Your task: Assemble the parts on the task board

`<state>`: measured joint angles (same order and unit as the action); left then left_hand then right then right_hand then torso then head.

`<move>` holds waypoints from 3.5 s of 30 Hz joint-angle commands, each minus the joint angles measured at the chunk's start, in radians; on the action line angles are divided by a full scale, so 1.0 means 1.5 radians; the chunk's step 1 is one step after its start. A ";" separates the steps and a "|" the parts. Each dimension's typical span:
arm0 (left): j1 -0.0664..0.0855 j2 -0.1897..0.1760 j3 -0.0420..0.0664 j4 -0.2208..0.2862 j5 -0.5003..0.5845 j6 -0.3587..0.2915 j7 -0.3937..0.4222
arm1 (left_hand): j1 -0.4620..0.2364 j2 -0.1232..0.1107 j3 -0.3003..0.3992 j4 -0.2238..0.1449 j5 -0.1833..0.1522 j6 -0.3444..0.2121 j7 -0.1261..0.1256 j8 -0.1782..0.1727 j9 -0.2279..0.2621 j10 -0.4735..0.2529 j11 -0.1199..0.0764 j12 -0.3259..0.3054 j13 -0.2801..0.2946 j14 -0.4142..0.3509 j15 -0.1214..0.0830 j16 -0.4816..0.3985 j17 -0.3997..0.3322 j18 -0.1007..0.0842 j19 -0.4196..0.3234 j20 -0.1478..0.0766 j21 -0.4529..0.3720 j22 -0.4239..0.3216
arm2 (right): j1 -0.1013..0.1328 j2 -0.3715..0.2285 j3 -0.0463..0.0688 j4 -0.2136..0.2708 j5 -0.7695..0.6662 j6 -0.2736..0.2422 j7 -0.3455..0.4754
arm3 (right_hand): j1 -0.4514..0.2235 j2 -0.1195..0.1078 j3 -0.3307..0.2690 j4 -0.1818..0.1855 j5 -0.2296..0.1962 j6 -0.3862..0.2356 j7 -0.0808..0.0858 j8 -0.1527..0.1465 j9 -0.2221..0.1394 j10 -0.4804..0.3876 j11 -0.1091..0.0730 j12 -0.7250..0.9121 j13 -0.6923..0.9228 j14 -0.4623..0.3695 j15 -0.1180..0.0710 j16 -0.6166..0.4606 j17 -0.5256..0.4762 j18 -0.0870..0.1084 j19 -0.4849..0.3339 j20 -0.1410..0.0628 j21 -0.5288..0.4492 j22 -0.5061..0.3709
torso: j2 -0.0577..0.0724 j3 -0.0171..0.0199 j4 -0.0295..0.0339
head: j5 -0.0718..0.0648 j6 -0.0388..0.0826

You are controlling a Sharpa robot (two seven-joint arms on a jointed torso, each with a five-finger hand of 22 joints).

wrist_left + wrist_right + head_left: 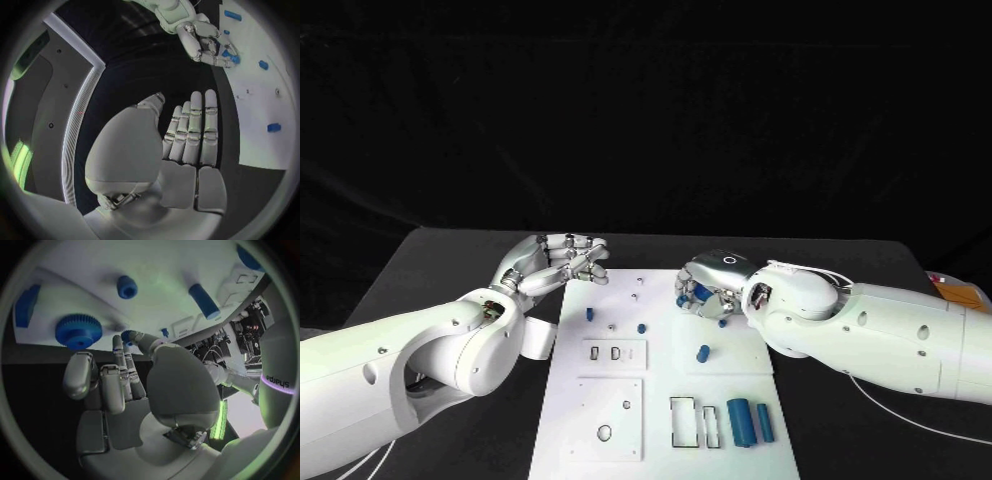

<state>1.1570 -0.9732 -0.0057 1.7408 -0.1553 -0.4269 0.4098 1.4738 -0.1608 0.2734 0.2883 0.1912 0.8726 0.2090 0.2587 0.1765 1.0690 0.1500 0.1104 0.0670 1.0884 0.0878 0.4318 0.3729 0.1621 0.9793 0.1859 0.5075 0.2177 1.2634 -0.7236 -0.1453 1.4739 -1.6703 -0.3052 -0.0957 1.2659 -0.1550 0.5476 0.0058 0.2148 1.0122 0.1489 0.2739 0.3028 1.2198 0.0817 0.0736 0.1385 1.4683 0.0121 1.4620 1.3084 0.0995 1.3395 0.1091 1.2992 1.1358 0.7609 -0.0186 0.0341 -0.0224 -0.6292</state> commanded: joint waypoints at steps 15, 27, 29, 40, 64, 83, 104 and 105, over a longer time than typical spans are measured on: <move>0.003 0.002 0.001 -0.019 0.018 0.008 0.001 | 0.000 0.000 0.007 -0.003 -0.004 -0.002 0.001 -0.002 0.001 -0.002 0.001 -0.005 0.001 -0.004 0.001 0.003 0.003 0.012 0.002 -0.001 0.004 0.002 | 0.012 0.059 0.003 -0.028 0.012 -0.113 -0.056 | -0.004 0.002 -0.002 0.009 -0.010 0.001 -0.002 0.006 0.007 0.003 0.000 -0.001 0.001 0.040 -0.005 0.007 0.015 -0.008 0.004 0.001 0.003 0.002 | 0.004 0.0008 0.0015 | 0.003 0.012; 0.004 0.006 0.001 -0.012 0.020 0.011 -0.001 | 0.001 0.000 0.007 -0.003 -0.003 -0.002 0.001 -0.002 0.002 -0.001 0.001 -0.005 0.002 -0.005 0.001 0.003 0.004 0.012 0.001 -0.001 0.005 0.002 | 0.009 0.124 0.003 -0.087 0.017 -0.118 -0.068 | -0.002 0.003 0.001 0.009 -0.013 -0.002 -0.001 0.006 0.009 0.001 0.000 -0.003 0.001 0.040 -0.005 0.007 0.014 -0.007 0.001 0.001 0.000 -0.002 | 0.009 -0.0009 0.0084 | 0.001 0.012; 0.004 0.007 0.001 -0.011 0.020 0.011 -0.001 | 0.001 0.000 0.007 -0.003 -0.003 -0.002 0.001 -0.002 0.002 -0.001 0.001 -0.005 0.002 -0.005 0.001 0.003 0.004 0.012 0.001 -0.001 0.005 0.002 | 0.007 0.131 0.003 -0.094 0.017 -0.119 -0.068 | -0.003 0.002 0.001 0.010 -0.015 -0.003 0.000 0.006 0.009 0.001 0.001 -0.003 0.001 0.040 -0.004 0.007 0.014 -0.007 0.000 0.001 0.000 -0.003 | 0.009 -0.0015 0.0094 | 0.001 0.012; 0.004 0.009 0.001 -0.009 0.021 0.011 -0.001 | 0.001 0.000 0.007 -0.003 -0.003 -0.002 0.001 -0.002 0.002 -0.001 0.001 -0.005 0.002 -0.005 0.001 0.003 0.004 0.012 0.001 -0.001 0.005 0.002 | 0.000 0.152 0.003 -0.114 0.019 -0.105 -0.071 | -0.003 0.001 0.001 0.011 -0.017 -0.005 0.000 0.005 0.010 -0.001 0.002 -0.004 0.001 0.040 -0.004 0.007 0.013 -0.007 -0.002 0.001 -0.003 -0.006 | 0.010 -0.0016 0.0099 | 0.003 0.008; 0.005 0.008 0.001 -0.007 0.021 0.010 0.003 | 0.001 0.000 0.008 -0.003 -0.004 -0.001 0.001 -0.002 0.002 0.000 0.001 -0.006 0.002 -0.007 0.001 0.003 0.006 0.012 0.000 -0.001 0.006 0.003 | -0.005 0.163 0.003 -0.134 0.012 -0.090 -0.082 | -0.001 -0.001 0.002 0.010 -0.019 -0.008 0.001 0.005 0.012 -0.002 0.002 -0.005 0.001 0.039 -0.003 0.007 0.011 -0.006 -0.004 0.001 -0.004 -0.008 | 0.011 -0.0012 0.0074 | 0.005 0.008; 0.005 0.006 0.001 -0.007 0.021 0.010 0.003 | 0.002 0.001 0.009 -0.003 -0.004 -0.001 0.000 -0.002 0.002 0.001 0.001 -0.006 0.002 -0.007 0.001 0.003 0.007 0.012 -0.001 -0.001 0.007 0.003 | -0.010 0.166 0.002 -0.139 0.016 -0.104 -0.078 | -0.019 -0.041 -0.011 0.027 -0.031 -0.086 0.020 -0.042 0.011 -0.056 0.020 -0.005 -0.005 0.033 0.013 0.004 -0.007 0.001 -0.026 0.016 -0.028 -0.035 | 0.010 -0.0011 0.0057 | 0.006 0.008; 0.005 0.000 0.001 -0.016 0.024 0.022 0.006 | 0.003 0.001 0.010 -0.003 -0.004 0.000 0.000 -0.002 0.002 0.002 0.000 -0.007 0.002 -0.009 0.001 0.004 0.008 0.012 -0.002 -0.001 0.008 0.004 | 0.016 -0.044 0.016 0.012 0.178 -0.049 -0.005 | -0.015 -0.056 -0.089 0.045 -0.028 -0.083 -0.006 -0.043 0.037 0.098 -0.022 0.216 0.186 0.039 -0.022 0.020 0.019 -0.014 0.018 -0.015 0.017 0.044 | -0.004 0.0008 -0.0080 | 0.007 0.015; 0.005 0.000 0.001 -0.017 0.025 0.023 0.006 | 0.003 0.001 0.010 -0.003 -0.004 0.000 0.000 -0.002 0.002 0.002 0.000 -0.007 0.002 -0.009 0.001 0.004 0.008 0.012 -0.002 -0.001 0.008 0.004 | 0.017 -0.051 0.016 0.011 0.183 -0.037 -0.003 | -0.012 -0.059 -0.114 0.053 -0.015 -0.087 -0.005 -0.040 0.045 0.038 -0.019 0.323 0.304 0.040 -0.017 0.021 0.019 -0.016 0.028 -0.018 0.028 0.062 | -0.004 0.0011 -0.0084 | 0.007 0.015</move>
<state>1.1631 -0.9741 -0.0058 1.7154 -0.1250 -0.4208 0.4052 1.4738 -0.1607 0.2818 0.2855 0.1912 0.8726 0.2090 0.2588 0.1785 1.0689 0.1500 0.1071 0.0690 1.0808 0.0879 0.4317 0.3840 0.1619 0.9793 0.1859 0.5159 0.2221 1.2880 -0.7955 -0.1210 1.4863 -1.4668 -0.4525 -0.1535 1.2469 -0.2335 0.3959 0.0785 0.1863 0.8800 0.1404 0.2142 0.3650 1.3286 0.0523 0.5167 0.5478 1.4649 -0.0167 1.4910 1.3083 0.0842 1.3729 0.0844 1.3315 1.2149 0.7589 -0.0180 0.0253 -0.0107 -0.6080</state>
